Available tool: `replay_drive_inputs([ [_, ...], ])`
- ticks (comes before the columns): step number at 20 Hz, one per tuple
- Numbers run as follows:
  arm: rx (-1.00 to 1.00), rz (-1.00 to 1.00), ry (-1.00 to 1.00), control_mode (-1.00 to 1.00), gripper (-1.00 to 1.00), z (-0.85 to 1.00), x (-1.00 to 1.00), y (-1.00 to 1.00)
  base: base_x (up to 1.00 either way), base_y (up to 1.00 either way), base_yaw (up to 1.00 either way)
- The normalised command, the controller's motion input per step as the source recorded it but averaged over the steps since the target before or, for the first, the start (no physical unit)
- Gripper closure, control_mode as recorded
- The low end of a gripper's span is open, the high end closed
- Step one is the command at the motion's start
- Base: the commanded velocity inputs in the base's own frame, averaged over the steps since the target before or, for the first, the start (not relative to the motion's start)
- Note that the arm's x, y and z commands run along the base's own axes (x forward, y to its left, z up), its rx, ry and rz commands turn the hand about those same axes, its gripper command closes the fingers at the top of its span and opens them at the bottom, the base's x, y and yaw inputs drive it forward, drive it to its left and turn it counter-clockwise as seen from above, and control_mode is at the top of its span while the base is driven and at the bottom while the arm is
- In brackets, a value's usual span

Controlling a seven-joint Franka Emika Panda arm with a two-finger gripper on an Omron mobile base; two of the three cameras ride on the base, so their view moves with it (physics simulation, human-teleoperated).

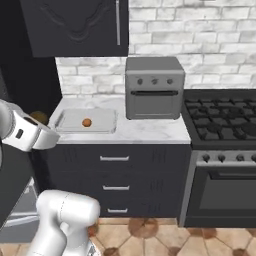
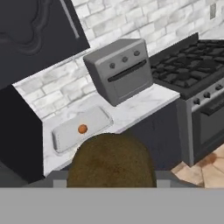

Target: Pick the kiwi and tangerine from the fridge and place them inside the tupperware on the counter.

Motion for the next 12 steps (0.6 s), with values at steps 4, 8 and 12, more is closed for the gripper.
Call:
replay_drive_inputs([
  [4, 0.0, 0.0, 0.0, 1.0, 1.0, 0.0, 0.0, 0.0, 0.8, -0.22, 0.17],
  [8, 0.0, 0.0, 0.0, 1.0, 1.0, 0.0, 0.0, 0.0, 0.83, -0.06, 0.24],
  [12, 0.0, 0.0, 0.0, 1.0, 1.0, 0.0, 0.0, 0.0, 0.77, 0.0, 0.28],
])
